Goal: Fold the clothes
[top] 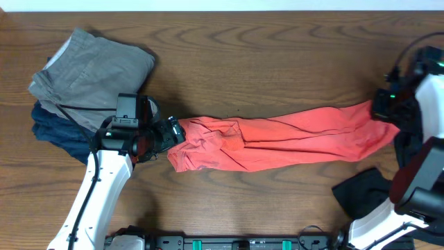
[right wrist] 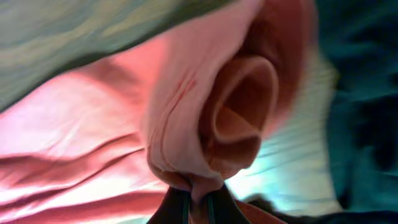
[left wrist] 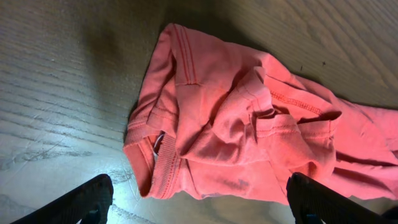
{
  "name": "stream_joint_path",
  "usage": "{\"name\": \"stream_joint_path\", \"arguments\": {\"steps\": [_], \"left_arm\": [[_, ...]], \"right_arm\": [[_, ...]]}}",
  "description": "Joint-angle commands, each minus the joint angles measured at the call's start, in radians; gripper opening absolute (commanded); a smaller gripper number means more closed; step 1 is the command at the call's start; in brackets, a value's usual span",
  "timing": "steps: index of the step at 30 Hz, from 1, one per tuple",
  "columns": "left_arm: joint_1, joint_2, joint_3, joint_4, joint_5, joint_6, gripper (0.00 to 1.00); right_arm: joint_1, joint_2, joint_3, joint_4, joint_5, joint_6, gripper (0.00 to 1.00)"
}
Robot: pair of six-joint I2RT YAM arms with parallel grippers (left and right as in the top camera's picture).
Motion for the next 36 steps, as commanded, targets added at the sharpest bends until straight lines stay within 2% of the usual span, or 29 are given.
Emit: {"name": "stream_joint_path", "arguments": {"steps": [1,11,22,24,26,32,36], "left_arm": [[0.002,0.006,0.001,-0.008,-0.013,0.010,0.90],[0.003,0.006,0.001,-0.007,-0.013,0.010,0.91],[0.002,0.006,0.001,-0.008,-0.013,0.010,0.91],[0.002,0.006,0.001,-0.008,-0.013,0.010,0.91],[0.002,0.006,0.001,-0.007,-0.013,0.010,0.91],[0.002,0.006,0.001,-0.008,-0.013,0.010,0.91],[0.002,0.006,0.001,-0.008,-0.013,0.010,0.91]], "right_arm": [[0.110,-0.007,0.000,-0.025,-0.002,0.034,0.01],[0.393,-0.006,-0.015,-0.053,-0.006,0.145,0.01],[0.599,-0.006,-0.168,0.079,-0.006,0.235,0.02],[0.623,-0.006,-0.196,0.113,-0.010,0.251,0.05],[0.640,-0.006,-0.214,0.137,-0.017,0.251,0.15],[0.676,-0.006,-0.238,0.209,-0.082,0.251,0.34],[0.684,-0.006,-0.238,0.249,-0.188,0.249,0.37]]}}
